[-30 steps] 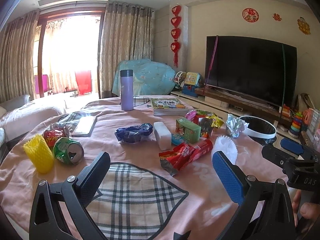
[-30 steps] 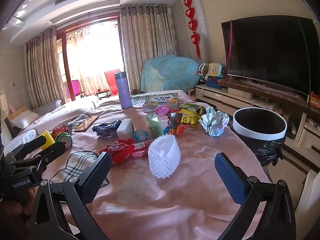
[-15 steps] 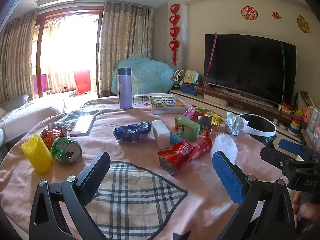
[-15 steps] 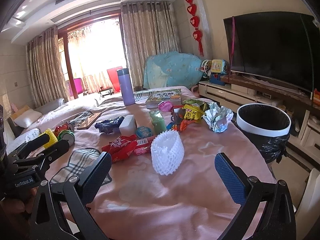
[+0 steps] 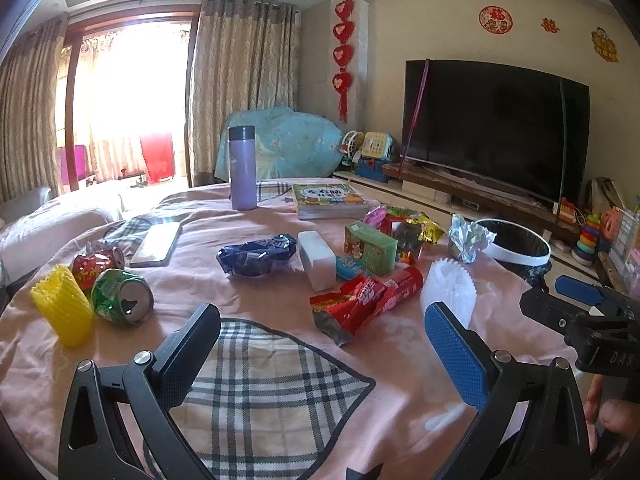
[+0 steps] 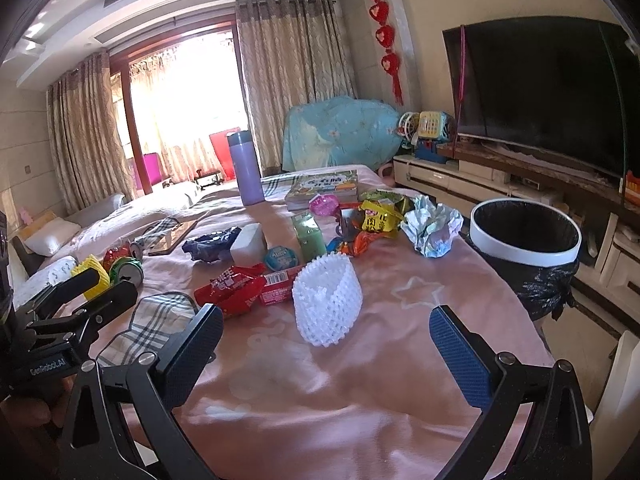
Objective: Collect trash
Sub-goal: 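Grasp the red chip bag with the left tool while the right tool grasps the white foam net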
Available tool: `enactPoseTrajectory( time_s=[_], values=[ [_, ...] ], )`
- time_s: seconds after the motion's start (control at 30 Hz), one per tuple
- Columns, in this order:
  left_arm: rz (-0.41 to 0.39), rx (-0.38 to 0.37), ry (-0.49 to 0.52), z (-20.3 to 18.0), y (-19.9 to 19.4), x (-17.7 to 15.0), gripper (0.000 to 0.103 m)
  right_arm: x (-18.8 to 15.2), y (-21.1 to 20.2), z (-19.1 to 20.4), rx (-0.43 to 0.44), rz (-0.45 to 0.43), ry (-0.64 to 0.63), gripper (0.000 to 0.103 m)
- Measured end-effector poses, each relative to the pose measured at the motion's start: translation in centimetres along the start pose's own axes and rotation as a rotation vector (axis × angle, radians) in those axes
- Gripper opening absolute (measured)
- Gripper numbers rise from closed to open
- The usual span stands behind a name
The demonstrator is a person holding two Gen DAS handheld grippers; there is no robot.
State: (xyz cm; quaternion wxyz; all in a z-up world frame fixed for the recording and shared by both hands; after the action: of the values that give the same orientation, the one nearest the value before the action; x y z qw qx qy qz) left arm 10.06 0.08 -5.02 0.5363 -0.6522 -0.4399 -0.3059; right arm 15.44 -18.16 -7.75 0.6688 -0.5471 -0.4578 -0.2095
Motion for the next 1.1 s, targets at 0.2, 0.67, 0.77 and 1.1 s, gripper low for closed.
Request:
enactPoseTrajectory(
  time_s=[0.2,0.67,0.77,1.1],
  values=[
    [0.059,0.007,0.012,0.1,2.4,-0.4,0.093,-0.3,1.3,-0.1,0.024,0.034,0.001,0.102],
    [0.228,0.01,0.087,-1.4,10.4,-0.7,0.067,-2.3,8.6,-0.3,0.094,0.235,0.001,0.076],
    [0.282,-0.004,0.101,-1.8,12.0,-1.5,0.051,-2.8,9.5,-0.4,0.117,0.258,0.01,0.057],
    [0.314,-0.083,0.1,-3.2,11.5,-0.8,0.005,-2.0,7.4,-1.7,0.173,0.202,0.043,0.02]
  ],
)
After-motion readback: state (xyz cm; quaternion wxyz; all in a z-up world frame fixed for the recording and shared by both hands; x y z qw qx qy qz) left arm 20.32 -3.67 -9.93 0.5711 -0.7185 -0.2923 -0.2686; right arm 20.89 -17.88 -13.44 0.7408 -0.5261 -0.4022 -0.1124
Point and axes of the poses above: each gripper's, at about its wrist camera, not at the fingertips, and y roughly the way its jaws point, z to its left, x to its top, the point moved 10 cm from there along y, roughly the way its jaws point, and after that the axes turned 12 degrees about -y, right-handed, at the moved point
